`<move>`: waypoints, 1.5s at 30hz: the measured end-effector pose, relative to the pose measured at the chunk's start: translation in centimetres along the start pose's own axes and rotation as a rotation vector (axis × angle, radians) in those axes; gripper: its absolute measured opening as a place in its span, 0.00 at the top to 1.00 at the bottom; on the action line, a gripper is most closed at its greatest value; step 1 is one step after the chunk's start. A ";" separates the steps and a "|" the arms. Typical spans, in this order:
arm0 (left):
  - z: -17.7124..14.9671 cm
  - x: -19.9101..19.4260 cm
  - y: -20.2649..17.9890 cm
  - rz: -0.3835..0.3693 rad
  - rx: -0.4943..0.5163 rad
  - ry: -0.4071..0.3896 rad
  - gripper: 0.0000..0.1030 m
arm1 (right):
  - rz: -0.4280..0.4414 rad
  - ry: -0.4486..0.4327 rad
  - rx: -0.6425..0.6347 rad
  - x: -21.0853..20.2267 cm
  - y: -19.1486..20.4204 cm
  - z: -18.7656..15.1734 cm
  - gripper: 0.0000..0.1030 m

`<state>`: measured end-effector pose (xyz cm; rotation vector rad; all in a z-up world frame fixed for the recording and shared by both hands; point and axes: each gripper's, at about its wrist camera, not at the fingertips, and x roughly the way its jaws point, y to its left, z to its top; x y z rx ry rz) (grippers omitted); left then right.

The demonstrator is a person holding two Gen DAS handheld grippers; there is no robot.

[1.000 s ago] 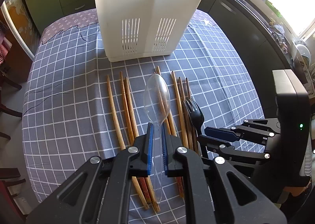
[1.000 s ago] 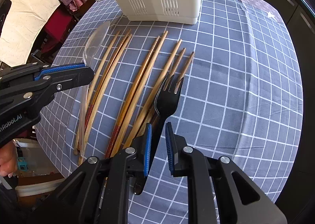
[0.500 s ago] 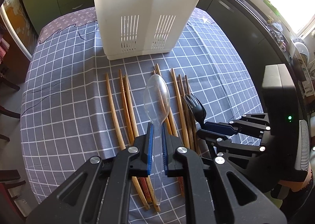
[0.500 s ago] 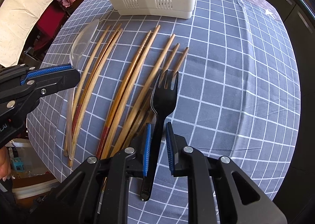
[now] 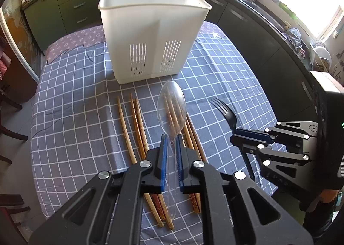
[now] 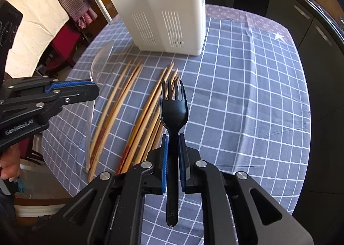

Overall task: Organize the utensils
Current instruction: 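Lift spoon and fork and lower both into the white caddy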

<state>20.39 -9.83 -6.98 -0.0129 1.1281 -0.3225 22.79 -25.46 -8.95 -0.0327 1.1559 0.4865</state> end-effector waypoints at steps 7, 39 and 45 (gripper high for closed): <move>0.8 -2.3 -0.7 -0.029 0.018 -0.037 0.92 | 0.060 -0.077 0.019 -3.2 -1.2 -0.6 0.90; 16.7 -6.2 1.2 0.150 -0.012 -0.677 0.92 | 0.160 -0.160 0.054 -5.2 -5.4 -2.5 0.90; 14.8 -3.2 2.5 0.162 0.007 -0.606 0.87 | 0.171 -0.200 0.022 -6.4 -3.9 -1.1 0.90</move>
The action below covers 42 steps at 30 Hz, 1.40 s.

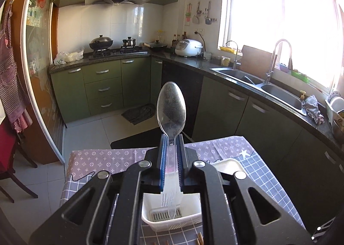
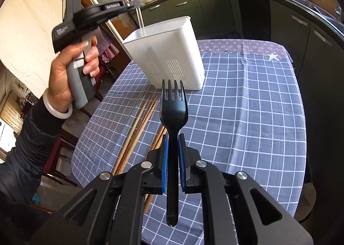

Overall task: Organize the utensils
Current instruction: 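Lift spoon and fork and lower both into the white caddy, then open both tools to release the utensils and withdraw from the caddy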

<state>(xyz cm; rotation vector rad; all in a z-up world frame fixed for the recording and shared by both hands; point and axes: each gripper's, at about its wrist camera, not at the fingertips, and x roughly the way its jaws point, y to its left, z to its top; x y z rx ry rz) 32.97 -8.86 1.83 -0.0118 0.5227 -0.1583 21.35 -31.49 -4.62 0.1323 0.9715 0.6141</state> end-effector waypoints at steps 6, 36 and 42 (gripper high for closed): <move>-0.7 -2.1 0.5 -0.014 0.009 -0.031 0.71 | 0.002 -0.056 -0.034 -0.8 2.1 3.1 0.90; -7.1 -13.4 6.1 -0.097 -0.024 0.029 0.69 | -0.368 -0.550 -0.065 8.1 4.8 17.8 0.90; -7.1 -12.5 5.8 -0.105 -0.018 0.058 0.69 | -0.363 -0.545 -0.091 7.1 4.6 14.2 0.90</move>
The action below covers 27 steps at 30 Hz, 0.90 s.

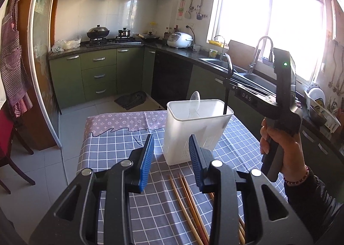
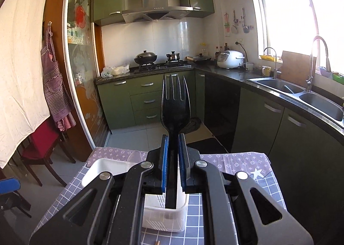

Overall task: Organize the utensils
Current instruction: 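Open both tools to release the utensils and withdraw from the caddy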

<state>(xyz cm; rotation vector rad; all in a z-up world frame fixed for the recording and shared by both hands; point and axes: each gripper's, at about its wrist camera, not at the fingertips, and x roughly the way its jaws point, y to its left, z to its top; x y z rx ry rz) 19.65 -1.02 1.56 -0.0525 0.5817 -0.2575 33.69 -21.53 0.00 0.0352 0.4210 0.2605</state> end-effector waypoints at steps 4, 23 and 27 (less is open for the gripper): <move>-0.1 0.2 -0.5 0.001 0.007 0.020 0.69 | 0.001 0.027 -0.043 -1.4 0.2 -1.7 0.90; -1.2 2.6 -2.3 0.021 0.036 0.187 0.63 | 0.095 0.055 0.039 -6.9 -2.1 -2.5 0.64; -2.8 6.1 -1.8 0.026 -0.012 0.363 0.63 | 0.092 0.111 0.044 -9.5 -3.2 -4.3 0.63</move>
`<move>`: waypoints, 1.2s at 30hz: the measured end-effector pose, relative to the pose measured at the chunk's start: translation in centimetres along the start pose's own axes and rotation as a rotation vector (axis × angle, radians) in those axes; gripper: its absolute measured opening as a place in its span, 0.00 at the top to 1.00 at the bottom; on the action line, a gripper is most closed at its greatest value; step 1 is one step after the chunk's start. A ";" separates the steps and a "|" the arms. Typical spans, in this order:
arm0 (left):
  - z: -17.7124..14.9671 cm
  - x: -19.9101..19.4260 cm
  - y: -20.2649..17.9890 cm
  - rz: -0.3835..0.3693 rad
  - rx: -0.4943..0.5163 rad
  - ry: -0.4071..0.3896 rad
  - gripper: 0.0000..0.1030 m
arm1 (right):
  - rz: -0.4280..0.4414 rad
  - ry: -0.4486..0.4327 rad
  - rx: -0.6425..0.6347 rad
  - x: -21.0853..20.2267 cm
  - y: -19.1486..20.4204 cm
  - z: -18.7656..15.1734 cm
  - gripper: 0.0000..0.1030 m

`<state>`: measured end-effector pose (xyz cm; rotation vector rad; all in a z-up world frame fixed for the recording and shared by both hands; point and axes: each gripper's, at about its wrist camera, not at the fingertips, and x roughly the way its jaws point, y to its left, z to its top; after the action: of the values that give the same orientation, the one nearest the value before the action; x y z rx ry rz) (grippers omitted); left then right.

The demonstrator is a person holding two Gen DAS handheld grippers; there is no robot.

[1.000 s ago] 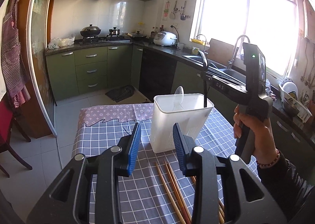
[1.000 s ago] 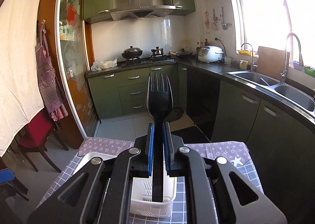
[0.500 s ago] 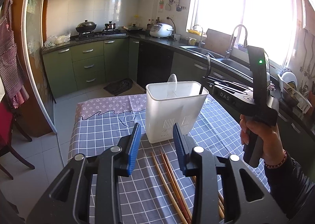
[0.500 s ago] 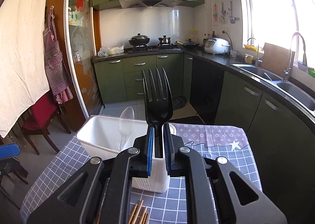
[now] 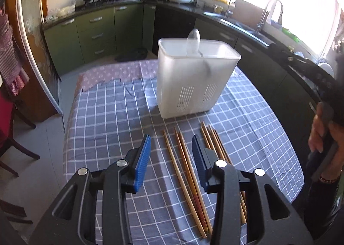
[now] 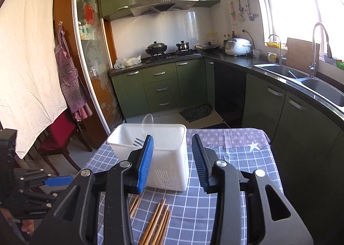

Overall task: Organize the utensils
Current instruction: 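Open both tools to release the utensils and withdraw from the caddy, then grasp one wooden chopstick with the left tool while the right tool grasps another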

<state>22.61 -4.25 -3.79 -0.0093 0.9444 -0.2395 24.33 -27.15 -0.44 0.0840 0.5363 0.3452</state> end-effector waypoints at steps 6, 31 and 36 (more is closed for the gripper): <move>-1.2 6.9 0.7 -0.043 -0.086 0.271 0.77 | 0.005 0.119 0.043 -0.6 -2.2 -4.6 0.63; -1.4 13.6 -3.1 0.122 -0.052 0.446 0.93 | 0.009 0.259 0.045 0.5 -5.1 -8.2 0.59; -1.7 12.8 -3.0 0.092 -0.070 0.411 0.94 | 0.066 0.382 0.026 3.1 -4.0 -9.1 0.59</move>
<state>27.86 -9.69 -14.69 0.0196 1.3588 -0.1238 23.34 -29.99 -10.43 0.0607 0.9173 0.4216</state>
